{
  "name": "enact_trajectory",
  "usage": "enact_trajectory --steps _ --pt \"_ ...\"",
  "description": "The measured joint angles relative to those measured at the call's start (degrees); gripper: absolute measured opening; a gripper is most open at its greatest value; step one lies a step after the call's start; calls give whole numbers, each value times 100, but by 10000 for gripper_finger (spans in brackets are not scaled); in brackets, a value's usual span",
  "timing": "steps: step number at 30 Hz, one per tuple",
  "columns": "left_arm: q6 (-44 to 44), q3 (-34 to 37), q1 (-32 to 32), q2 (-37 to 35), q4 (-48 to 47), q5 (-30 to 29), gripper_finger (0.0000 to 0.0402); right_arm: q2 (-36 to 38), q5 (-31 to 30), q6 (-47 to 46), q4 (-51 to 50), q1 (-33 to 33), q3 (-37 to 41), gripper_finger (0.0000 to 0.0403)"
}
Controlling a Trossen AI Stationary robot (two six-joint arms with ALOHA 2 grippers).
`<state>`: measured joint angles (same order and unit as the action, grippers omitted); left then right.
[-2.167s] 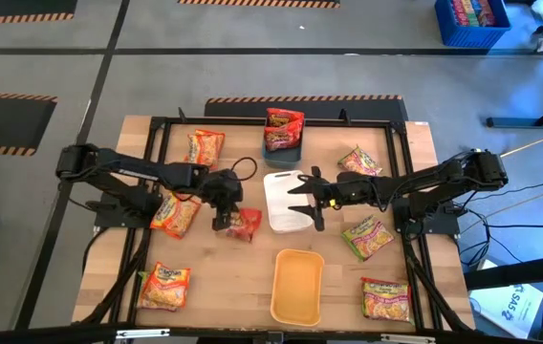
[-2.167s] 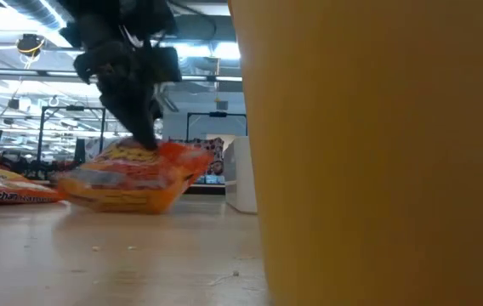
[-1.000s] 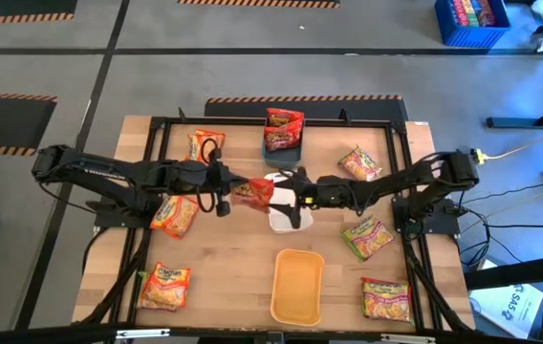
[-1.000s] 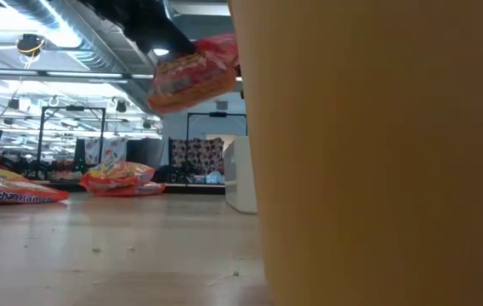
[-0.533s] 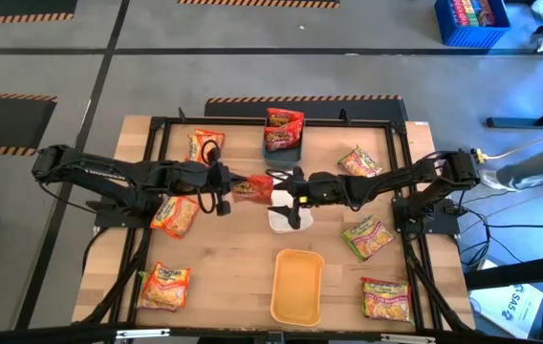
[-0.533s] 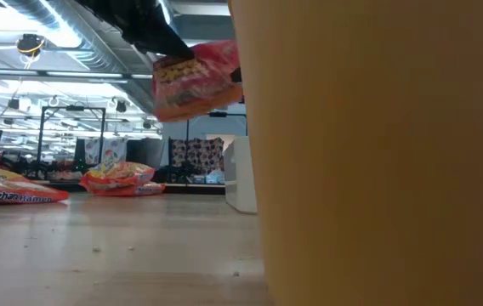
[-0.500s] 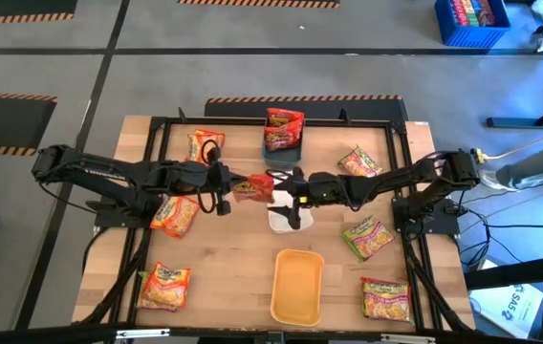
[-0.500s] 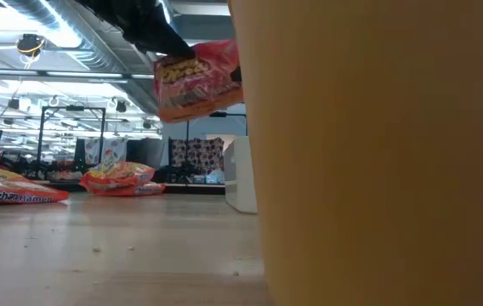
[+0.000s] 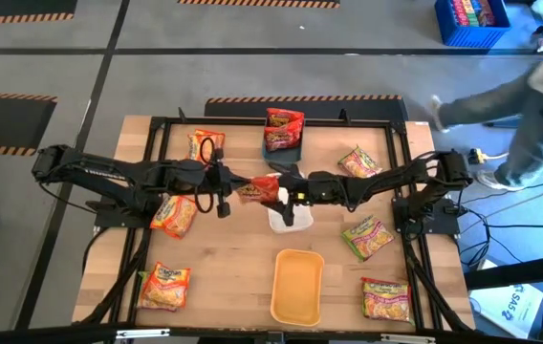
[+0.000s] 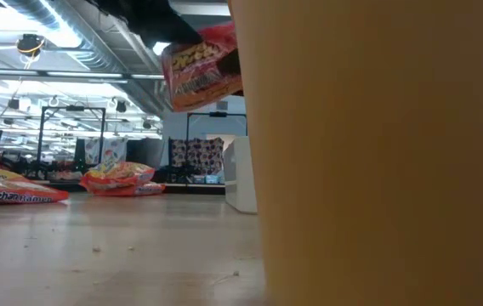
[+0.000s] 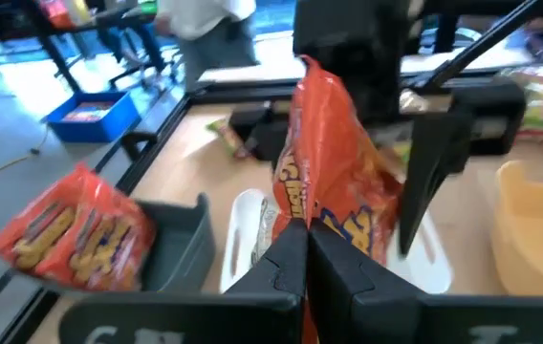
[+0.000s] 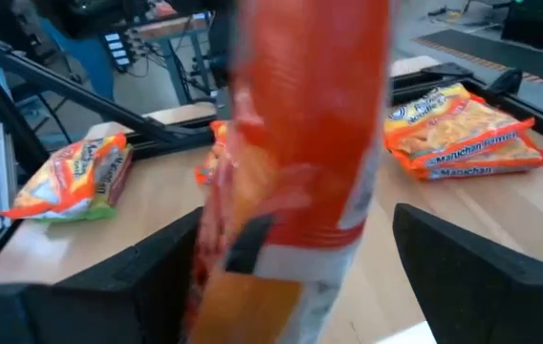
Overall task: Sort Maruchan noodles
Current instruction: Put the red noodle pack into the blue bin
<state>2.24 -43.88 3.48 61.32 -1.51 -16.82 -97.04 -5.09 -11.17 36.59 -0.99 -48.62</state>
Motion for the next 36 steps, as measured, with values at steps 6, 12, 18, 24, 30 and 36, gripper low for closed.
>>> enact_trajectory --steps 6,12,18,24,30,36 --pt "-2 0 -4 0 55 20 0 -219 -145 275 510 -11 -6 280" --pt "-3 0 -4 0 121 -254 1 -229 -193 422 457 -11 -2 171" --pt "-38 0 3 0 127 -895 25 -229 -296 712 458 6 -2 90" --pt "-91 0 0 0 192 -902 41 -229 -497 860 486 -6 0 95" --pt "-167 0 0 0 215 -1026 50 -229 -502 864 487 -5 0 98" --pt "-55 -120 -6 -21 70 -555 94 -229 -435 886 410 -15 2 92"
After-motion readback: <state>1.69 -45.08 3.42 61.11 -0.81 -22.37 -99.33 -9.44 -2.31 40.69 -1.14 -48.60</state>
